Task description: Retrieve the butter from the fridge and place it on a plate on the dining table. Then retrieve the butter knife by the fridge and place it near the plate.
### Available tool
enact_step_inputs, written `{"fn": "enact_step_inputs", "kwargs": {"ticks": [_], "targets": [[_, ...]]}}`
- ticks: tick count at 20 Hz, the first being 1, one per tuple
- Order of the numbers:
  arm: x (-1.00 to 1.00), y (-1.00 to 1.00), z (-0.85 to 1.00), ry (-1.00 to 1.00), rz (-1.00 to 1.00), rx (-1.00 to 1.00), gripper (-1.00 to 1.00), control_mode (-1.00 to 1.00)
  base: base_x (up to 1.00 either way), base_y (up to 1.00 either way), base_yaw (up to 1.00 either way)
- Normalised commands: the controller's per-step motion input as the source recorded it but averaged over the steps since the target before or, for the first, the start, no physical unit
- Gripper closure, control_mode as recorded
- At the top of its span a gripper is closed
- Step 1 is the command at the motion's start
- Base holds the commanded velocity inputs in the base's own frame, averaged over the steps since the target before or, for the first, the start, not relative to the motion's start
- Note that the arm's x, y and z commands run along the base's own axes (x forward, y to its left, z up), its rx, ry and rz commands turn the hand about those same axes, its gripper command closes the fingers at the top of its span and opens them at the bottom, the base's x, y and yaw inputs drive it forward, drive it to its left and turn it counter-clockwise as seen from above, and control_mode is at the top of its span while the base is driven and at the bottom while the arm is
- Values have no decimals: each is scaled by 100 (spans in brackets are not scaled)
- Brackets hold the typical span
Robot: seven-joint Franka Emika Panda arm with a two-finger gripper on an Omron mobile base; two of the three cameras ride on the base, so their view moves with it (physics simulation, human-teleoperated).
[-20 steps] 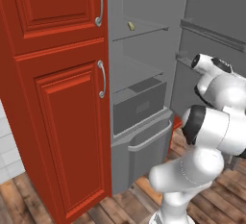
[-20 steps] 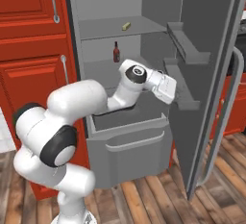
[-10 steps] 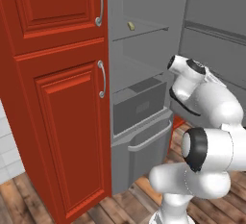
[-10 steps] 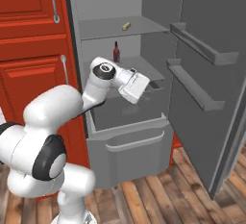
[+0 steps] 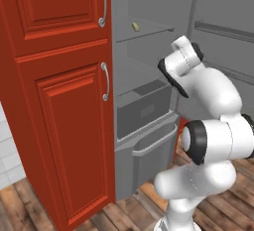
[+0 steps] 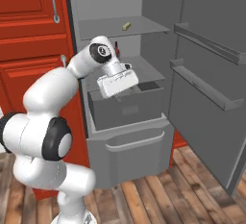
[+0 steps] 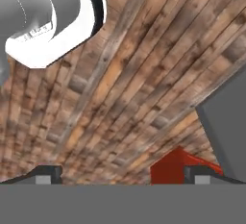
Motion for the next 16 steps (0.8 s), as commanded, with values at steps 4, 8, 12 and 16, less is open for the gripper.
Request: {"fn": "enact_step_inputs", "kwargs": {"ticks": [4,8,12,16], "targets": [[-1,57,0,-31,-67,36,-100,-100,0,0,0],[-21,66,0,-42,-66,32,-100,-100,0,0,0],[-27,87,-10,-44,-65,17,-100,-100,0,0,0],[-12,100,-20,-45,-60,1,-100,-100,0,0,0]]}}
